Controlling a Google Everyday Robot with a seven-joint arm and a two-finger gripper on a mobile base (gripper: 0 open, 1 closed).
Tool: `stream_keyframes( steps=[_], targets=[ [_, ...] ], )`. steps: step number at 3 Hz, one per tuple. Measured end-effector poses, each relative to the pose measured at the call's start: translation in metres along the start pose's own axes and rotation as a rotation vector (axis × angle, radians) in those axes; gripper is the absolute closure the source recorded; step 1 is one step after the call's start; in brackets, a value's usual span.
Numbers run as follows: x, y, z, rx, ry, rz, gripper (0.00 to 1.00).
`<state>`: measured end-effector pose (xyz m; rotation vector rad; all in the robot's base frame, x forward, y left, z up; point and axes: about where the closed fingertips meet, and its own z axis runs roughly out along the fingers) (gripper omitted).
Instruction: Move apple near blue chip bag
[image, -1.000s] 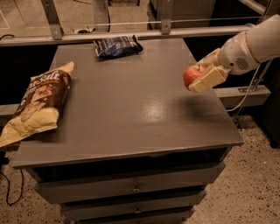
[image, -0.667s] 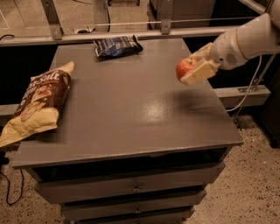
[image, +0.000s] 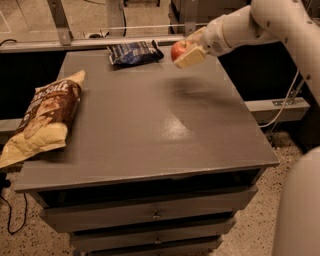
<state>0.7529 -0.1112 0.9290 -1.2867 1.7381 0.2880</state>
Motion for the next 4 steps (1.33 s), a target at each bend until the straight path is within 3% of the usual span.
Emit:
stream_keyframes(
  steps=[1,2,3,4],
  targets=[
    [-0.018,-0.022,0.050,0.013,-0.009,-0.024,1.00],
    [-0.022,-0.027,0.086,-0.002,0.023,-0.045,1.00],
    [-0.019,-0.025,0.108,-0.029,0.058,-0.053,1.00],
    [-0.014,-0.022,0.123,-0.055,0.090,-0.053,0.90]
  ],
)
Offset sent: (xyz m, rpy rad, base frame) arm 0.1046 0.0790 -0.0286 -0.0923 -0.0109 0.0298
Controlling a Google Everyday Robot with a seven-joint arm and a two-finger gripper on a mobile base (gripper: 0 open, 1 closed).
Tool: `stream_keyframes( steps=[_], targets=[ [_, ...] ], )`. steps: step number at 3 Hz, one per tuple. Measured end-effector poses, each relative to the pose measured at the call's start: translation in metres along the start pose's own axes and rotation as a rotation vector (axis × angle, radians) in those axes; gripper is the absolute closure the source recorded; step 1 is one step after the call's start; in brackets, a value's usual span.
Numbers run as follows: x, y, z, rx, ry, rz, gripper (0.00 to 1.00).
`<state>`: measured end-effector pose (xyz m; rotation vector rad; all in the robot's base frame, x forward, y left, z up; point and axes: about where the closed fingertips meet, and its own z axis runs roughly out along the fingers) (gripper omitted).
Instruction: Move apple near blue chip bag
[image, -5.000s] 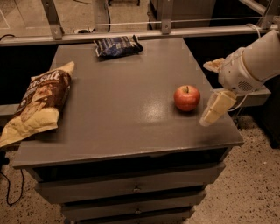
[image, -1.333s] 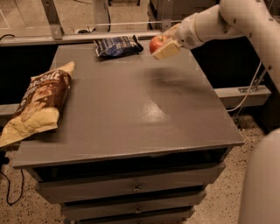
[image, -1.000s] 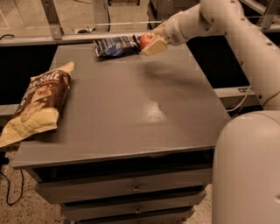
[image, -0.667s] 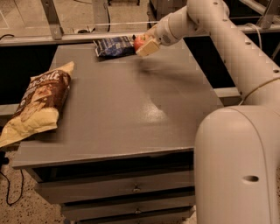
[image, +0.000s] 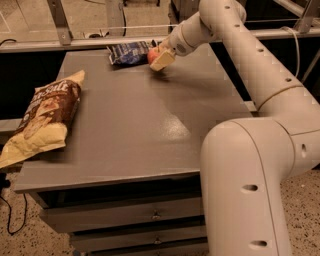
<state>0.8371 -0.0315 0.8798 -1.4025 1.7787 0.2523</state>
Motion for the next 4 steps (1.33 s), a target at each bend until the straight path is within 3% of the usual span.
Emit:
stream_keyframes(
  steps=[1,3,4],
  targets=[
    [0.0022,-0.0022,0.0072,-0.008,0.014,0.007,0.59],
    [0.0013,-0.0061,0.0084,-0.009,0.008,0.015,0.11],
    [0.0004,-0.0055,0.0086,-0.015,-0.006,0.024,0.00]
  ],
)
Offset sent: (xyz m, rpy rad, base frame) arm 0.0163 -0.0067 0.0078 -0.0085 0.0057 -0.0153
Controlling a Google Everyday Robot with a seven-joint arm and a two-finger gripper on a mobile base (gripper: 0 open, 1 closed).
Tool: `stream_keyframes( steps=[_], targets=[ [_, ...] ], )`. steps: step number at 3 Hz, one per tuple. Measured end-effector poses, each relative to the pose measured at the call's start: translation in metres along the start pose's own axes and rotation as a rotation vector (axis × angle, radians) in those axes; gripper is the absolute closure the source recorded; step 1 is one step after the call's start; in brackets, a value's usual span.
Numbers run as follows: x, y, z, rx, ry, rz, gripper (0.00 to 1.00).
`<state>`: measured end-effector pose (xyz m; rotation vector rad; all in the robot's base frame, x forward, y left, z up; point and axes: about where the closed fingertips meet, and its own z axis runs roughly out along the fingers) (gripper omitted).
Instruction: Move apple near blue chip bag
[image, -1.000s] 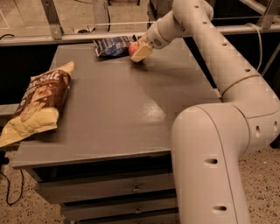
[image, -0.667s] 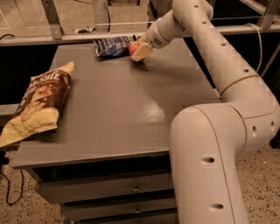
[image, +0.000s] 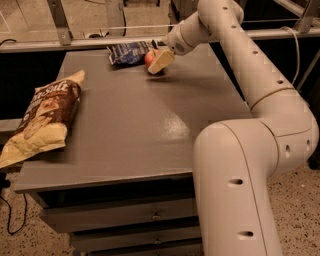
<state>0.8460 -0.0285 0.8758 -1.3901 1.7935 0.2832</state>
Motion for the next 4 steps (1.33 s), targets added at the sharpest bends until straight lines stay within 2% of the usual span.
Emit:
stream_keyframes(
  steps=[1,2,3,4],
  targets=[
    [0.000,0.002,0.000,-0.009,-0.007,0.005,0.00],
    [0.011,0.004,-0.021,-0.016,-0.027,0.024,0.00],
    [0.029,0.004,-0.078,-0.019,-0.092,0.051,0.00],
    [0.052,0.001,-0.159,0.027,-0.180,0.107,0.00]
  ],
)
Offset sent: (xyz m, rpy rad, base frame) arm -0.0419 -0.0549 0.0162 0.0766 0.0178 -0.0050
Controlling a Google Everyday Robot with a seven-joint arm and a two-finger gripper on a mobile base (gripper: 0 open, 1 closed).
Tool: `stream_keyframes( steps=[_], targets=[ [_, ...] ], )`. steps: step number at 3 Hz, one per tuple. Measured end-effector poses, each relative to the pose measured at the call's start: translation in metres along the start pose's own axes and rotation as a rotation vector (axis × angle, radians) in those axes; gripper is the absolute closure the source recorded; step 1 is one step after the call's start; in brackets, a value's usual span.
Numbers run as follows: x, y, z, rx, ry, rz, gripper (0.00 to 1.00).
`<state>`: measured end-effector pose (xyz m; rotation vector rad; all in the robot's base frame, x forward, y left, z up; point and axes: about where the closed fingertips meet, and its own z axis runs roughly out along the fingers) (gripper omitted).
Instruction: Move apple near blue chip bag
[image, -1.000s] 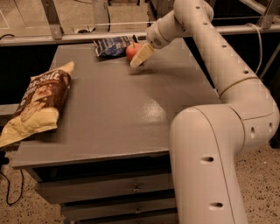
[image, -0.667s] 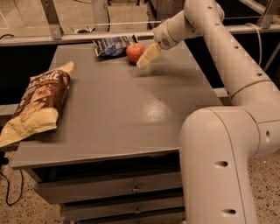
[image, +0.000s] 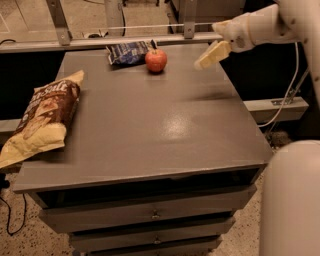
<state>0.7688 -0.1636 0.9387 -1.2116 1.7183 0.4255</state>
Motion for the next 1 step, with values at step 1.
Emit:
stream_keyframes(
  steps=[1],
  targets=[
    [0.0130,-0.0049,-0.0246,0.026,-0.005,0.022,0.00]
  ],
)
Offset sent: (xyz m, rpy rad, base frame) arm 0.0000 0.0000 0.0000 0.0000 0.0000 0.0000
